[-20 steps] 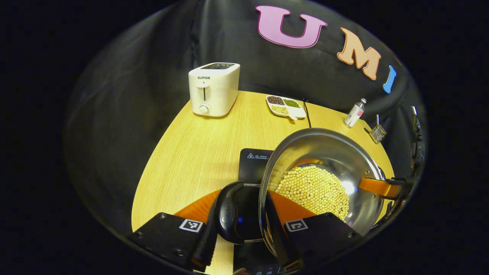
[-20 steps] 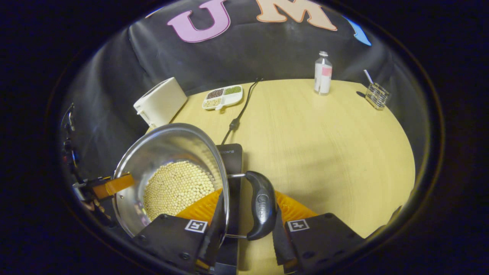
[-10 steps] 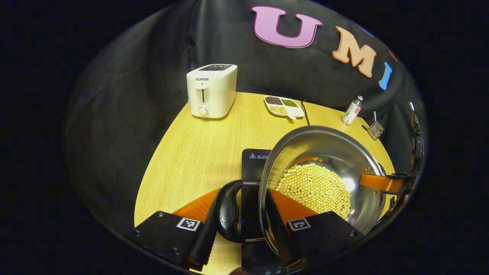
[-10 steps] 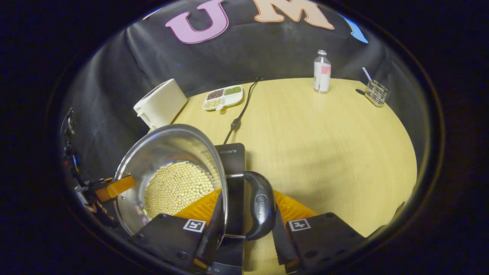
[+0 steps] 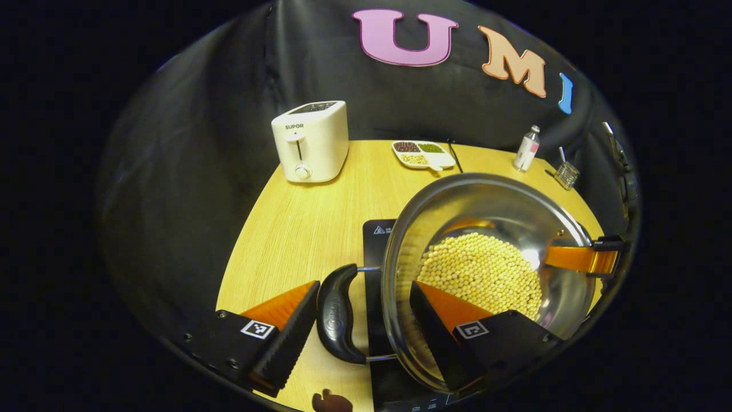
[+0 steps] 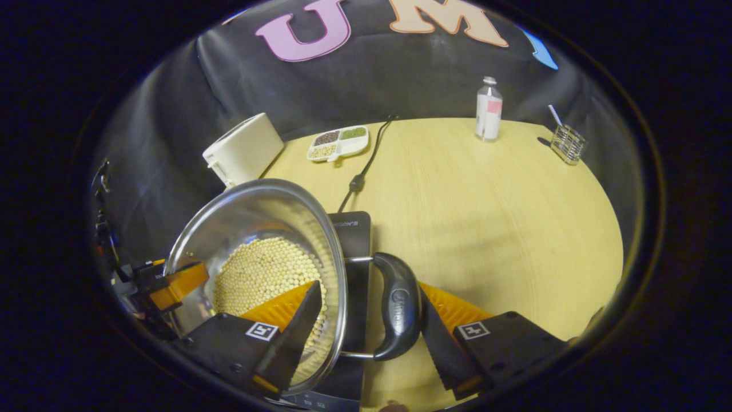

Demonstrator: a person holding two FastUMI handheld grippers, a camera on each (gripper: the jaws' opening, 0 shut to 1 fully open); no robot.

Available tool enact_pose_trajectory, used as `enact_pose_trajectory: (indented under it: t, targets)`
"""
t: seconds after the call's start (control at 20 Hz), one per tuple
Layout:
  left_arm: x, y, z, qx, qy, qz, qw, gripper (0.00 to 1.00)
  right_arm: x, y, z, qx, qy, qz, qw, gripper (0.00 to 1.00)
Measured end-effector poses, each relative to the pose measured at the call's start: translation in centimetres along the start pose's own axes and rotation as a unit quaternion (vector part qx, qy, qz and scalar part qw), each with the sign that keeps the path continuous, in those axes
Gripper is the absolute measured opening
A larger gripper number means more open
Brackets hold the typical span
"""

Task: First push the handle of the pot to place it horizontally, then grasp the pot with both hands and set it on the induction cooktop.

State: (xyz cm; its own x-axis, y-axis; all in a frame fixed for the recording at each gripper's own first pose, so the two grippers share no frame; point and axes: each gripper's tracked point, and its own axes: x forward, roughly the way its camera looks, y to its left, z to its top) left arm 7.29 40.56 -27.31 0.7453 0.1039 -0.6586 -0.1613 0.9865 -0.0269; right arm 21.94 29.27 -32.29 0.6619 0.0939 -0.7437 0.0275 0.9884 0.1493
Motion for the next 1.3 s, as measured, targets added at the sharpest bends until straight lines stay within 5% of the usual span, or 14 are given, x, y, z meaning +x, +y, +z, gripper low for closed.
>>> enact_pose_trajectory:
  t: [0.5,0.8,1.1,1.3]
  targets:
    - [-0.6,-0.2,1.3,0.019,-0.017,0.004,1.0,0.99,-0.5,0.6,1.8,0.002,-0.026,0.018,1.0,0.94]
    - [-2.9,-0.1,6.7,0.071,-0.114,0.021,0.991,0.99,-2.9,0.9,5.2,-0.021,-0.098,0.029,0.995,0.95]
    - [-6.9,-0.1,10.8,0.09,-0.193,0.053,0.976,0.98,-8.1,1.4,9.8,-0.044,-0.188,0.053,0.98,0.97]
    - [-12.7,-2.2,14.0,0.07,-0.262,0.062,0.96,0.98,-14.7,0.6,14.1,-0.052,-0.271,0.076,0.958,0.94]
